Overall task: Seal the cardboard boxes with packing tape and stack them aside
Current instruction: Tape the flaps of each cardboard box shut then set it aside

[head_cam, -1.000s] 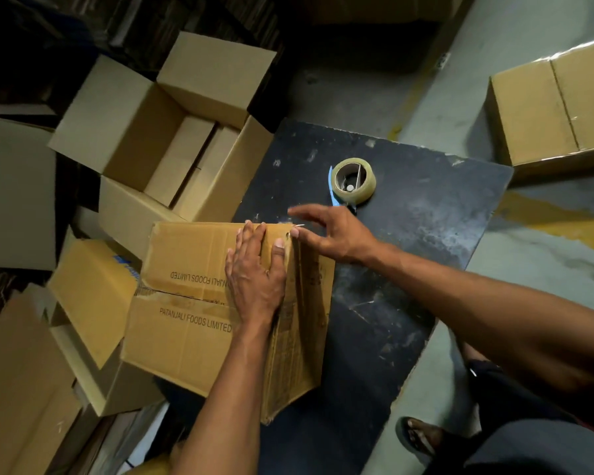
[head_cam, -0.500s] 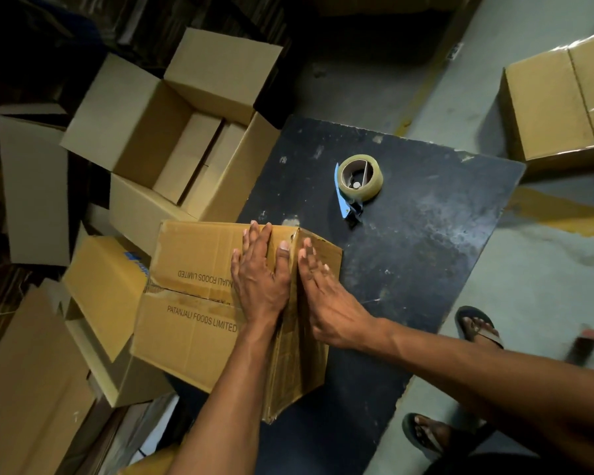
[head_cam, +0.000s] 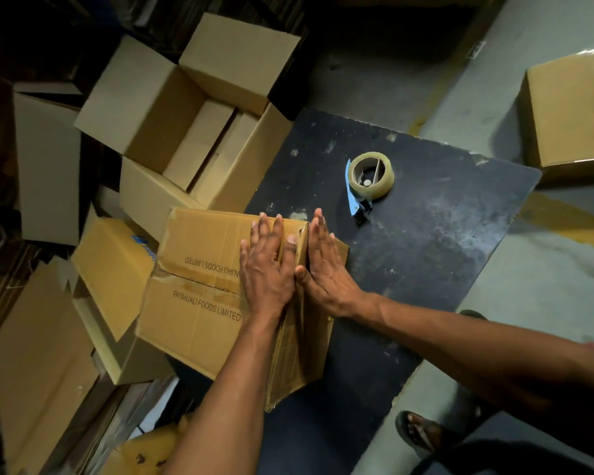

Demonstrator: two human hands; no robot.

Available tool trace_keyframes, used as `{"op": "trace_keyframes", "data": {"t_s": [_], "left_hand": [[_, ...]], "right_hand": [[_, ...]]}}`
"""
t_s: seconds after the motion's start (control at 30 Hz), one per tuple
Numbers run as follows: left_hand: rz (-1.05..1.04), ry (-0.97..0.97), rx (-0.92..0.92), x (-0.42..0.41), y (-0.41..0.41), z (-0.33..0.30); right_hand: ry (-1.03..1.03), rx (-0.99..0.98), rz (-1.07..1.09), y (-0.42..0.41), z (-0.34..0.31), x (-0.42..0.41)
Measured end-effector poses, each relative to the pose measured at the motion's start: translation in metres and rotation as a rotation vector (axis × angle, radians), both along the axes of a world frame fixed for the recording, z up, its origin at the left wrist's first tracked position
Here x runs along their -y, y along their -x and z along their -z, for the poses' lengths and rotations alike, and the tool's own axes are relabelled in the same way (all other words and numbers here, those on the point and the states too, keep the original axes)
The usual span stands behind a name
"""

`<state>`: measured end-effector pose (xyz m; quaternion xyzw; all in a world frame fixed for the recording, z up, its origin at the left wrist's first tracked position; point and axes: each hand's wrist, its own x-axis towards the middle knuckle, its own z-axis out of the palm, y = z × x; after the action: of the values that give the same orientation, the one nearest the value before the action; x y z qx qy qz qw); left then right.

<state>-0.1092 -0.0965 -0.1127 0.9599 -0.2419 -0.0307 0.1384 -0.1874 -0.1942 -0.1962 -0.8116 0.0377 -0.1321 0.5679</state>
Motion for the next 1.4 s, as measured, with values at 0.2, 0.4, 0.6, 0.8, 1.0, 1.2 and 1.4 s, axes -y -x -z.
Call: {"op": "trace_keyframes", "data": {"t_s": [0.2, 0.4, 0.6, 0.8, 1.0, 1.2, 1.4], "left_hand": [[0.027, -0.148, -0.018, 0.003, -0.001, -0.003], [0.016, -0.147, -0.008, 0.003, 0.0, 0.0], [0.033, -0.076, -0.032, 0.001, -0.002, -0.003], [0.045, -0.093, -0.022, 0.0, -0.003, 0.0], [0.043, -0.11, -0.03, -0.002, -0.003, 0.001], [0.039, -0.094, -0.024, -0.002, -0.003, 0.0], [0.028, -0.09, -0.052, 0.0, -0.003, -0.003]], "right_hand": [[0.173, -0.022, -0.2, 0.049, 0.03, -0.001], [-0.193, 0.088, 0.056, 0.012, 0.008, 0.031], [-0.569, 0.027, 0.09, -0.03, 0.0, 0.053], [-0.357, 0.097, -0.067, -0.036, 0.026, 0.071], [-0.025, -0.019, -0.334, -0.042, 0.046, 0.119], [-0.038, 0.088, -0.295, -0.062, 0.02, 0.095], [0.101, -0.157, -0.436, -0.034, 0.057, 0.108]]}}
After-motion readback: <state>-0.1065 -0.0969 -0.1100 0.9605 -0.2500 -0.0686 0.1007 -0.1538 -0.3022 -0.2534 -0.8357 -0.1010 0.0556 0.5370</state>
